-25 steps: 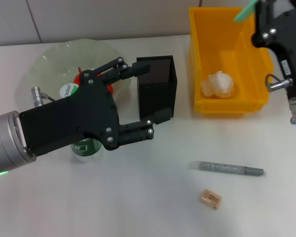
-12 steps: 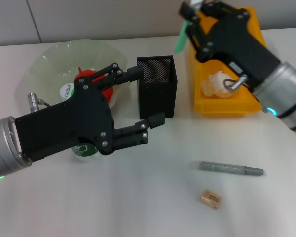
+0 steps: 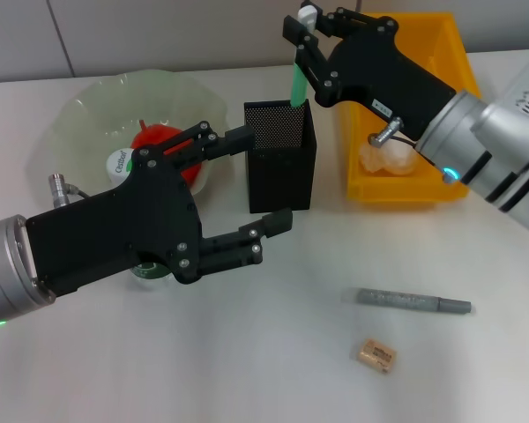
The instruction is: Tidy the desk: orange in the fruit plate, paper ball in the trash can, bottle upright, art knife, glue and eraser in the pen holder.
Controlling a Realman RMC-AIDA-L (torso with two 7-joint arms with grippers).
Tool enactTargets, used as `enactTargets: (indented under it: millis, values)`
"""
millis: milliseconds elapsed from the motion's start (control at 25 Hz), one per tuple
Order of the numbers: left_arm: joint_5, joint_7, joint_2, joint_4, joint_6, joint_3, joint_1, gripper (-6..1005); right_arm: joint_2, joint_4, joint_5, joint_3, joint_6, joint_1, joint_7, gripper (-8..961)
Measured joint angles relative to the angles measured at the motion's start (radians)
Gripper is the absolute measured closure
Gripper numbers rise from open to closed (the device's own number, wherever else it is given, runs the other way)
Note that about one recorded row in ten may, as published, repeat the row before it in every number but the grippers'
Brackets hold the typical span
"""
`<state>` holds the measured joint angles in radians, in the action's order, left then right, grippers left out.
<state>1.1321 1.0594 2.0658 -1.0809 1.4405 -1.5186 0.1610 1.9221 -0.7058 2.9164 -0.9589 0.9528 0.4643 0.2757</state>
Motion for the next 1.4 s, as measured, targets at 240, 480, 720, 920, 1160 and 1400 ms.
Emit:
enactTargets:
  millis: [240, 480, 720, 920, 1160, 1400]
  values:
    - [0.000, 0.000, 0.000, 0.010, 0.000, 0.002, 0.004, 199, 0.013, 0.067, 0.001, 0.000, -0.002, 0.049, 0.039, 655]
    - [0.000, 0.001, 0.000, 0.017, 0.000, 0.006, 0.009, 198, 0.033, 0.107, 0.002, 0.003, -0.016, 0.071, 0.074, 643]
    - [0.000, -0.003, 0.000, 0.029, 0.001, 0.008, 0.010, 198, 0.053, 0.116, 0.003, -0.011, -0.017, 0.058, 0.075, 631]
    - [-0.003, -0.006, 0.000, 0.038, 0.002, 0.008, 0.012, 198, 0.061, 0.111, 0.003, -0.011, -0.008, 0.043, 0.052, 583]
    - [-0.003, -0.008, 0.000, 0.044, 0.002, 0.008, 0.012, 198, 0.056, 0.054, 0.003, -0.013, 0.080, -0.037, 0.046, 456]
    - [0.004, -0.018, 0.000, 0.059, 0.023, 0.005, 0.011, 199, -0.034, -0.174, 0.003, -0.015, 0.120, -0.222, 0.056, 321]
